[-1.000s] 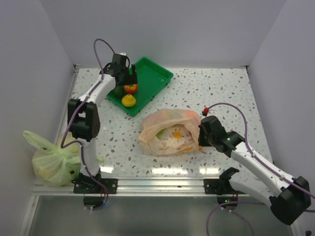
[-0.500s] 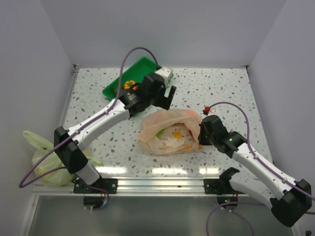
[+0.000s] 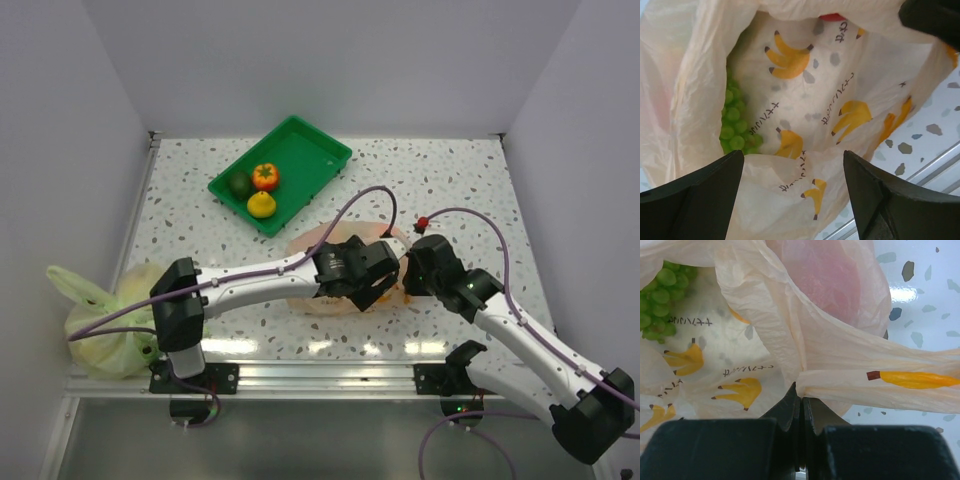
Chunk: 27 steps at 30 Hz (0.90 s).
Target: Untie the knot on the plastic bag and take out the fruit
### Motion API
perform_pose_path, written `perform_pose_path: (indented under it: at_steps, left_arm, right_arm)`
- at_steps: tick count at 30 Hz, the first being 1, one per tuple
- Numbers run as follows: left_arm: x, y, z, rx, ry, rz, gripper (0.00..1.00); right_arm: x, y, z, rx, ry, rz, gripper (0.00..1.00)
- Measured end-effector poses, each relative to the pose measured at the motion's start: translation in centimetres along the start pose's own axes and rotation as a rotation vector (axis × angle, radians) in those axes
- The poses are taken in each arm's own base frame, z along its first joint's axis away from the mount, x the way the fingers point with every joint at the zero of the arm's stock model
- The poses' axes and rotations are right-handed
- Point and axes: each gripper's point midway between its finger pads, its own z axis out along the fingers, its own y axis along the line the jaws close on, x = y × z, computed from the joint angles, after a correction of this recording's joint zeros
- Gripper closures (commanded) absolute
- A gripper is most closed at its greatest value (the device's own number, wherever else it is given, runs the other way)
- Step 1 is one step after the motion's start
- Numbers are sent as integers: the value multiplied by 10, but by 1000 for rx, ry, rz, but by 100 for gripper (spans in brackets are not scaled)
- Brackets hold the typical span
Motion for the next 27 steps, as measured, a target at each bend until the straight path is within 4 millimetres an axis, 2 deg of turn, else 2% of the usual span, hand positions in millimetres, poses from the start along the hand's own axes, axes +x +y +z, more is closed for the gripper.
perform_pose_path:
  at_steps: [3,6,11,15,19,23,27]
  left_arm:
    - [16,1,19,-29,64,19,17]
    - [24,4,31,-48,98,17,19]
    - [19,18,40,-39,101,-37,21]
    - [16,39,53,-38,98,-109,22]
    - [28,57,62,-63,130,-138,23]
    - [40,57,68,-79,150,-127,22]
    - [45,64,71,-138,158,-107,16]
  right_arm:
    - [0,-1,0,5,0,6,100]
    - [4,-5,0,20,16,10,100]
    - [7,-4,-2,9,11,8,100]
    - [7,-5,-2,8,11,9,100]
    - [8,-5,-2,9,12,8,100]
    - [10,-6,-1,12,16,8,100]
    - [11,-7,0,14,20,7,100]
